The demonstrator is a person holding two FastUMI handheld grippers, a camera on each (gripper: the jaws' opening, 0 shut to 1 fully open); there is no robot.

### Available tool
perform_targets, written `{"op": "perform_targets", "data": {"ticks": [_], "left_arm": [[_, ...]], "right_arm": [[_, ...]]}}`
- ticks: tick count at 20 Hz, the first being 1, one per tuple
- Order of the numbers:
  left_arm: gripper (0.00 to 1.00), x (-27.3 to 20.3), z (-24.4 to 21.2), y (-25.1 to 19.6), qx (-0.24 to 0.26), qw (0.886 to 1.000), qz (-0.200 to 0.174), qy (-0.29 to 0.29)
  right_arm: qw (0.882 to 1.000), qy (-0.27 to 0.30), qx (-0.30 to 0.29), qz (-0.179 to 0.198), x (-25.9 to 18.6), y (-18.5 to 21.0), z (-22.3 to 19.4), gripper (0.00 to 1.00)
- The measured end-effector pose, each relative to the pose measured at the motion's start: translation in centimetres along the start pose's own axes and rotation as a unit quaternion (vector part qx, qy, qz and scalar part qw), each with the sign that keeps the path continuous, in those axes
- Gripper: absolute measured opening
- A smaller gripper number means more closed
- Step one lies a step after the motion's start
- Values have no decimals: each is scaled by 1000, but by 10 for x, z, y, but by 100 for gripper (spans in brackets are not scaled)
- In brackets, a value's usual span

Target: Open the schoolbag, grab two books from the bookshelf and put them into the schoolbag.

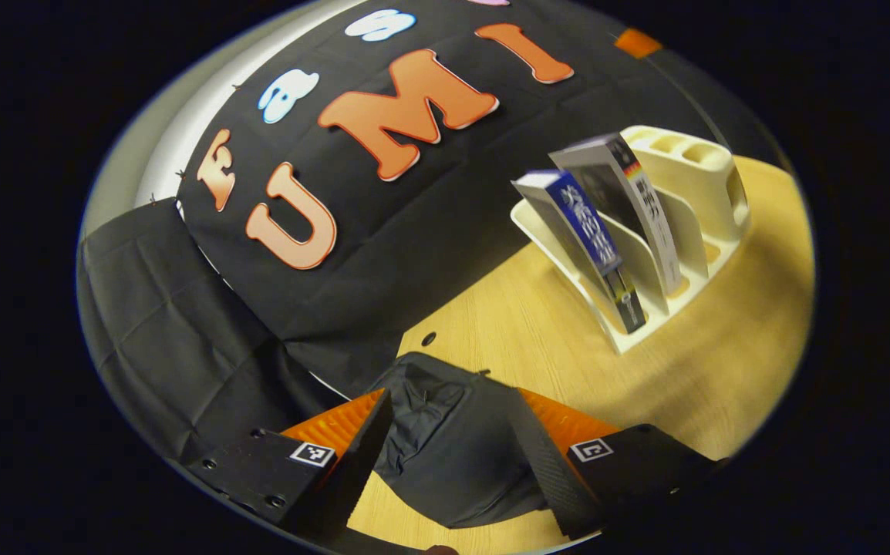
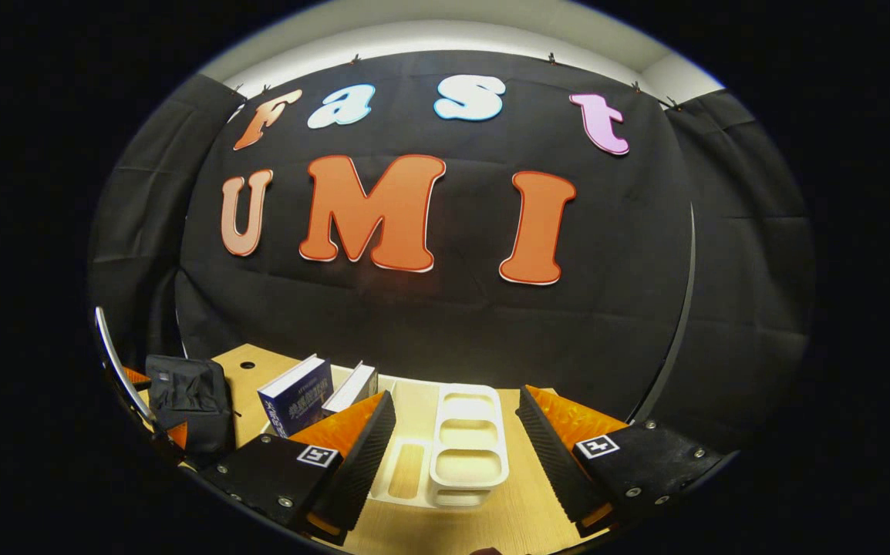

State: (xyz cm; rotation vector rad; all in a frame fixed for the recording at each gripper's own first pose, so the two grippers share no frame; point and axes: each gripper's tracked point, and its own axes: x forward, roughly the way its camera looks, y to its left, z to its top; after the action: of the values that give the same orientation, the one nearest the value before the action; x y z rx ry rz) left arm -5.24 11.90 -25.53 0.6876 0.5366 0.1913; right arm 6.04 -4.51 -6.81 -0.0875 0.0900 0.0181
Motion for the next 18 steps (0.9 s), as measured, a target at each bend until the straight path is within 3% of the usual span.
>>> {"op": "perform_targets", "data": {"ticks": [6,12,18], "left_arm": [[96,2,-71,-31,66,994,-2,86],[95,16,-117,-32,93,986,2,136],[95,27,-101,-2,120,985,29,124]], "right_arm": [[999,-2,-22,31,10,6,-10,96],[999,-10,-20,42,11,8,-6,96],[999,-15,-15,25,9,-5,-4,96]]}}
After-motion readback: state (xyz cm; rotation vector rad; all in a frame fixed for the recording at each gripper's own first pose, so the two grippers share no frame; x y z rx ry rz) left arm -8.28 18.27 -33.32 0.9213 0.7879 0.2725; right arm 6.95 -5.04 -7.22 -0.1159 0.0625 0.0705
